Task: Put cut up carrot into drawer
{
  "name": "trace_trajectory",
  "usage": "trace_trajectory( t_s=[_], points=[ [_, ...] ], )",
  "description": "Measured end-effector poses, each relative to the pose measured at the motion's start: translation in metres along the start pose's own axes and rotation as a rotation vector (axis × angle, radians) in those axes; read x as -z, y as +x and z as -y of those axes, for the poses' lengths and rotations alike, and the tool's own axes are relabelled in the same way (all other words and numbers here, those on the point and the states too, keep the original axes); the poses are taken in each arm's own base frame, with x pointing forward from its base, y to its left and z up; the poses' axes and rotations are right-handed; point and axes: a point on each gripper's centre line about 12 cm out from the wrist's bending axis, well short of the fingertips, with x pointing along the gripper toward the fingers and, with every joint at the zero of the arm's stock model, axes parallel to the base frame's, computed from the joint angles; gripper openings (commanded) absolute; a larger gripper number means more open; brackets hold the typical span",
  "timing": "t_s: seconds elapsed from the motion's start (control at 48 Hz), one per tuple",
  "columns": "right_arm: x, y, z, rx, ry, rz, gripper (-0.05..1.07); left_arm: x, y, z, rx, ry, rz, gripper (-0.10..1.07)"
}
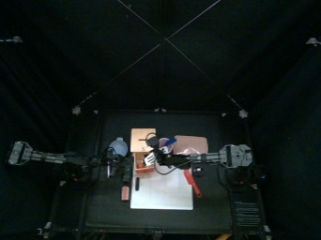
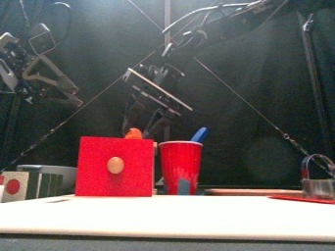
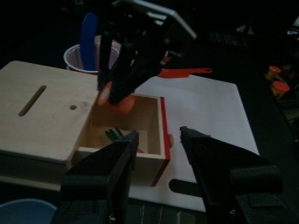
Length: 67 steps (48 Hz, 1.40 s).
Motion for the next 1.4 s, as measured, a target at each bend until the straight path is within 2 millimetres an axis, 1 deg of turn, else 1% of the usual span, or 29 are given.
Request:
trace_trajectory(
  t_s=[0.104, 0.188, 0.271, 0.438, 0.542, 0.625, 0.688, 0.771, 0.833, 0.917, 0.979, 1.083, 1.208, 1.229, 1.25, 1.333, 1.396],
  points=[
    [0.004, 0.005, -0.001, -0.005, -0.013, -0.011, 0.83, 0.0, 0.0, -0.002, -0.008, -0.006, 0.005, 0.81],
    [0.004, 0.005, -0.001, -0.006, -0.023, -0.013, 0.87, -0.002, 0.0, -0.005, -0.025, -0.016, 0.015, 0.81],
    [0.005, 0.005, -0.001, -0.009, -0.041, -0.014, 0.88, -0.004, 0.0, -0.01, -0.049, -0.026, 0.034, 0.81],
    [0.009, 0.004, -0.004, -0.013, -0.064, -0.018, 0.88, -0.015, -0.002, -0.027, -0.136, -0.062, 0.12, 0.81],
    [0.014, 0.0, -0.011, -0.025, -0.08, -0.021, 0.88, -0.021, -0.003, -0.038, -0.192, -0.07, 0.156, 0.81],
    [0.019, -0.009, -0.017, -0.042, -0.103, -0.018, 0.88, -0.027, -0.004, -0.05, -0.247, -0.084, 0.177, 0.81],
    [0.023, -0.022, -0.021, -0.061, -0.132, -0.008, 0.88, -0.03, -0.005, -0.056, -0.276, -0.092, 0.176, 0.81],
    [0.033, -0.045, -0.028, -0.097, -0.197, 0.01, 0.88, -0.031, -0.005, -0.061, -0.295, -0.102, 0.16, 0.81],
    [0.041, -0.062, -0.029, -0.117, -0.245, 0.02, 0.87, -0.03, -0.004, -0.06, -0.29, -0.1, 0.152, 0.81],
    [0.05, -0.082, -0.02, -0.127, -0.294, 0.028, 0.87, -0.031, -0.003, -0.054, -0.259, -0.084, 0.151, 0.81],
    [0.056, -0.096, -0.005, -0.122, -0.333, 0.034, 0.87, -0.032, -0.001, -0.043, -0.209, -0.059, 0.149, 0.81],
    [0.062, -0.108, 0.022, -0.112, -0.371, 0.046, 0.87, -0.031, 0.001, -0.025, -0.124, -0.023, 0.141, 0.81],
    [0.076, -0.121, 0.049, -0.163, -0.423, 0.044, 0.87, -0.031, 0.002, -0.013, -0.07, -0.013, 0.138, 0.81],
    [0.076, -0.121, 0.049, -0.163, -0.423, 0.044, 0.87, -0.031, 0.002, -0.013, -0.067, -0.014, 0.139, 0.81],
    [0.079, -0.125, 0.053, -0.19, -0.428, 0.044, 0.87, -0.031, 0.002, -0.012, -0.067, -0.016, 0.137, 0.81],
    [0.085, -0.134, 0.057, -0.255, -0.44, 0.044, 0.87, -0.031, 0.002, -0.012, -0.064, -0.027, 0.136, 0.81],
    [0.086, -0.137, 0.059, -0.281, -0.439, 0.043, 0.87, -0.03, 0.002, -0.012, -0.065, -0.032, 0.136, 0.81]
  ],
)
